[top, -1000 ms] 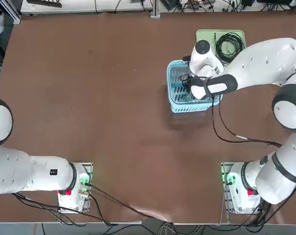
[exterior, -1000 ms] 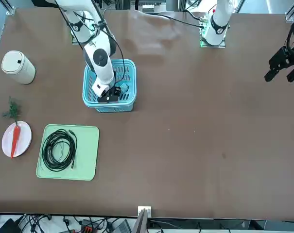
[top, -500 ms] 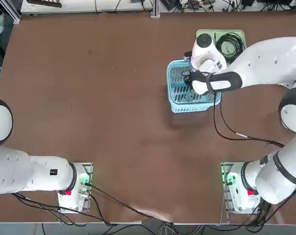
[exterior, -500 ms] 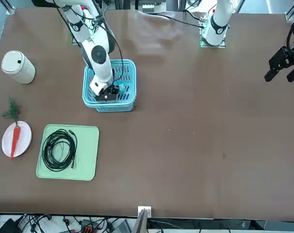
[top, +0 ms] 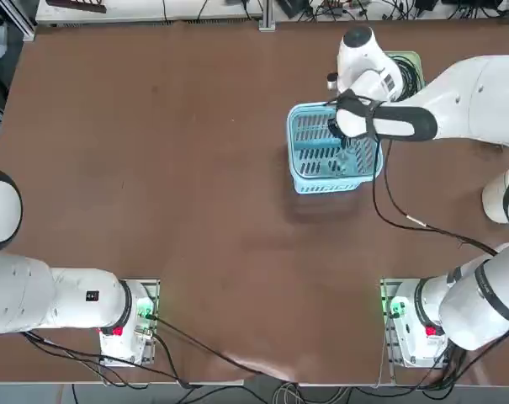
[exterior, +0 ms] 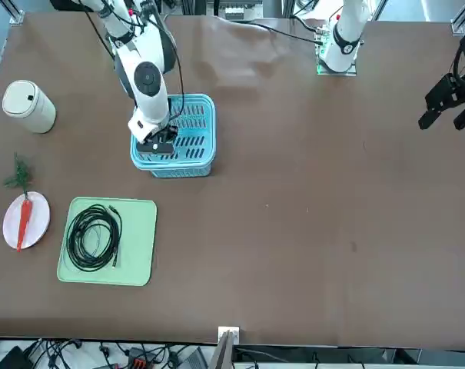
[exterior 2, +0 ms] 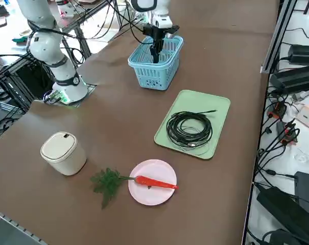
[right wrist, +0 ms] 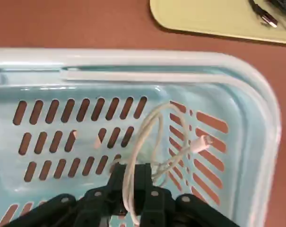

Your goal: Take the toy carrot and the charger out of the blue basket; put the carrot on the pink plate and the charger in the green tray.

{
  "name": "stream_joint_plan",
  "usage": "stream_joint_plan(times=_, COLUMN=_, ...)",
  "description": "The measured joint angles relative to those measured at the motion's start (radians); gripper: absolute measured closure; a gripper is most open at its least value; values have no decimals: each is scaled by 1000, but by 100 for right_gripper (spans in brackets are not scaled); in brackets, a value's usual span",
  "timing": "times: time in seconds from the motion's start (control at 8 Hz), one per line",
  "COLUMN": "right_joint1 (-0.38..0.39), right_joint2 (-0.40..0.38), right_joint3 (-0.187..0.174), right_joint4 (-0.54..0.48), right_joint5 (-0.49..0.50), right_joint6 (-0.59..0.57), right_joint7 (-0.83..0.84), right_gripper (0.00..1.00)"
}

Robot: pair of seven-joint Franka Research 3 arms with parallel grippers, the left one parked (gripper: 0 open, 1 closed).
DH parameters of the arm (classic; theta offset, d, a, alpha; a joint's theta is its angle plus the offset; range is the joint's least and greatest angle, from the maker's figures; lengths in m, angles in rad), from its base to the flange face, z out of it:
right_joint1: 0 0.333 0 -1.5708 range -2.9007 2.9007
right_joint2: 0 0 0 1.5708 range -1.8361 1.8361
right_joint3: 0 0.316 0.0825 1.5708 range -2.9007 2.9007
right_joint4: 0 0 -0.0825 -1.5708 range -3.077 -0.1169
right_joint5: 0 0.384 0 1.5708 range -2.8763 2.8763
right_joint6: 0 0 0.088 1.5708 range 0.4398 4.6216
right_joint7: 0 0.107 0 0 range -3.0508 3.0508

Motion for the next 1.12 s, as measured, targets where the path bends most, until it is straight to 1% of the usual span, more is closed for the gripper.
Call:
stream_joint_plan(times=0.38, right_joint1=0, right_joint2=-40, right_joint3=6, right_joint4=77, right_joint5=19, right_joint6=-145, right_joint7=11, right_gripper=99)
stream_joint_plan(times=0.62, right_joint1=-8, right_joint2=-55, right_joint3=-1, right_joint4=183, right_joint5=19, right_joint6=-284, right_joint7=11, right_gripper=99)
stream_joint_plan(times=0.88, right_joint1=-65, right_joint2=-62, right_joint3=-7, right_joint4=301, right_joint5=19, right_joint6=-395, right_joint7=-52, right_gripper=99)
stream_joint_plan(times=1.12, right_joint1=-167, right_joint2=-62, right_joint3=-11, right_joint4=390, right_joint5=19, right_joint6=-437, right_joint7=-201, right_gripper=99)
